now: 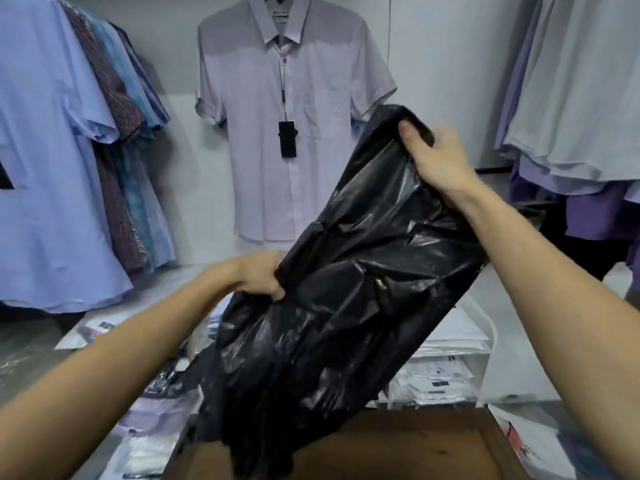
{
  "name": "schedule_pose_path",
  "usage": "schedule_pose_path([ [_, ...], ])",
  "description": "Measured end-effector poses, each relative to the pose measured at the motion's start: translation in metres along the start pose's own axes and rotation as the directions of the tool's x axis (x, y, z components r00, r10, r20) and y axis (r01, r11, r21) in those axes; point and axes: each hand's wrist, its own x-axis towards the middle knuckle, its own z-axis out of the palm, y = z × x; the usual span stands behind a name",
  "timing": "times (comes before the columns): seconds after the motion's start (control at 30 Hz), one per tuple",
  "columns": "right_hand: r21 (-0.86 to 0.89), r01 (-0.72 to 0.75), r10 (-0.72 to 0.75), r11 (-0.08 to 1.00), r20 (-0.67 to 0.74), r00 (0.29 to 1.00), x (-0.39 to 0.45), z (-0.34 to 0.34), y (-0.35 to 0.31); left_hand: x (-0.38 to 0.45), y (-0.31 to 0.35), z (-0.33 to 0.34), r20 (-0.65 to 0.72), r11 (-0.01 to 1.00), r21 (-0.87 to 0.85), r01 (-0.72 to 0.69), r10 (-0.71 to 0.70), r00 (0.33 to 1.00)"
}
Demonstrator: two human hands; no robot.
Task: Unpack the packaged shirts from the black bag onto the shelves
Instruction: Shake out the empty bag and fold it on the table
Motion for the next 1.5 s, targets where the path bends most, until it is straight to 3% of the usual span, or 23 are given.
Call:
schedule_pose_path([
  [0.07, -0.075, 0.032, -0.033, 0.997, -0.013, 0.999, 0.008, -0.014, -0.001, 0.000, -0.026, 0.014, 0.029, 0.991, 0.095, 0.094, -0.097, 0.995],
  [0.1, -0.115, 0.058, -0.055, 0.992, 0.031, 0.998, 0.010, -0.018, -0.003, -0.002, -0.035, 0.017, 0.048, 0.996, 0.037, 0.079, -0.081, 0.996],
  [0.13, -0.146, 0.092, -0.080, 0.985, 0.087, 0.993, 0.010, -0.019, -0.004, -0.004, -0.038, 0.017, 0.048, 0.990, -0.136, 0.027, -0.021, 0.999],
  [0.2, -0.192, 0.178, -0.142, 0.965, 0.186, 0.972, 0.004, -0.012, -0.015, -0.009, -0.019, 0.006, -0.042, 0.836, -0.540, -0.095, 0.086, 0.995],
  [0.27, -0.189, 0.230, -0.183, 0.955, 0.237, 0.954, -0.001, 0.005, -0.028, -0.006, 0.018, -0.013, -0.239, 0.668, -0.695, -0.267, 0.135, 0.961],
  [0.33, -0.146, 0.261, -0.227, 0.954, 0.214, 0.950, -0.004, 0.022, -0.043, -0.002, 0.059, -0.030, -0.336, 0.636, -0.688, -0.350, 0.149, 0.930],
  [0.4, -0.149, 0.268, -0.250, 0.952, 0.130, 0.959, -0.002, 0.030, -0.052, 0.000, 0.079, -0.035, -0.356, 0.673, -0.669, -0.316, 0.083, 0.931],
  [0.47, -0.229, 0.252, -0.245, 0.940, 0.056, 0.968, -0.001, 0.027, -0.051, 0.002, 0.077, -0.032, -0.340, 0.691, -0.676, -0.255, 0.014, 0.940],
  [0.57, -0.312, 0.187, -0.187, 0.932, 0.030, 0.982, -0.003, 0.013, -0.037, -0.002, 0.073, -0.031, -0.264, 0.720, -0.662, -0.206, 0.033, 0.964],
  [0.67, -0.277, 0.196, -0.156, 0.941, 0.161, 0.975, -0.008, 0.012, -0.028, -0.005, 0.087, -0.043, -0.244, 0.646, -0.723, -0.245, 0.093, 0.965],
  [0.77, -0.228, 0.265, -0.177, 0.937, 0.345, 0.922, -0.017, 0.016, -0.033, 0.002, 0.100, -0.054, -0.380, 0.467, -0.821, -0.328, -0.018, 0.925],
  [0.83, -0.250, 0.260, -0.084, 0.932, 0.551, 0.830, -0.021, 0.004, -0.034, 0.008, 0.091, -0.061, -0.408, 0.383, -0.860, -0.336, -0.123, 0.905],
  [0.9, -0.401, 0.240, 0.128, 0.884, 0.702, 0.701, -0.020, -0.020, -0.026, 0.011, 0.069, -0.067, -0.404, 0.358, -0.879, -0.315, -0.208, 0.891],
  [0.97, -0.445, 0.209, 0.225, 0.871, 0.739, 0.634, -0.017, -0.045, -0.012, 0.013, 0.045, -0.072, -0.417, 0.381, -0.877, -0.293, -0.300, 0.858],
  [1.0, -0.382, 0.148, 0.203, 0.912, 0.734, 0.648, -0.016, -0.054, -0.005, 0.013, 0.036, -0.075, -0.429, 0.400, -0.872, -0.283, -0.343, 0.836],
  [1.1, -0.073, -0.077, 0.106, 0.994, 0.603, 0.791, -0.015, -0.057, 0.006, 0.018, 0.019, -0.090, -0.540, 0.494, -0.803, -0.333, -0.369, 0.756],
  [1.17, 0.086, -0.164, 0.094, 0.983, 0.535, 0.840, -0.014, -0.043, 0.013, 0.019, 0.022, -0.105, -0.754, 0.713, -0.590, -0.377, -0.320, 0.574],
  [1.23, 0.207, -0.243, 0.120, 0.948, 0.473, 0.873, -0.014, -0.024, 0.015, 0.012, 0.044, -0.116, -0.931, 0.952, -0.096, -0.291, 0.017, 0.364],
  [1.27, 0.263, -0.266, 0.129, 0.927, 0.441, 0.888, -0.015, -0.014, 0.011, 0.008, 0.061, -0.118, -0.901, 0.953, 0.139, -0.270, 0.235, 0.365],
  [1.3, 0.314, -0.267, 0.130, 0.911, 0.396, 0.909, -0.017, -0.005, 0.005, 0.008, 0.078, -0.120, -0.806, 0.915, 0.282, -0.289, 0.389, 0.446],
  [1.37, 0.413, -0.225, 0.122, 0.882, 0.261, 0.958, -0.020, 0.011, -0.012, 0.011, 0.105, -0.119, -0.593, 0.892, 0.342, -0.295, 0.448, 0.669],
  [1.4, 0.440, -0.190, 0.125, 0.878, 0.171, 0.977, -0.023, 0.018, -0.020, 0.015, 0.110, -0.119, -0.533, 0.894, 0.339, -0.291, 0.438, 0.724],
  [1.5, 0.486, -0.131, 0.121, 0.864, 0.051, 0.991, -0.043, 0.033, -0.027, 0.031, 0.103, -0.126, -0.587, 0.912, 0.190, -0.365, 0.403, 0.702],
])
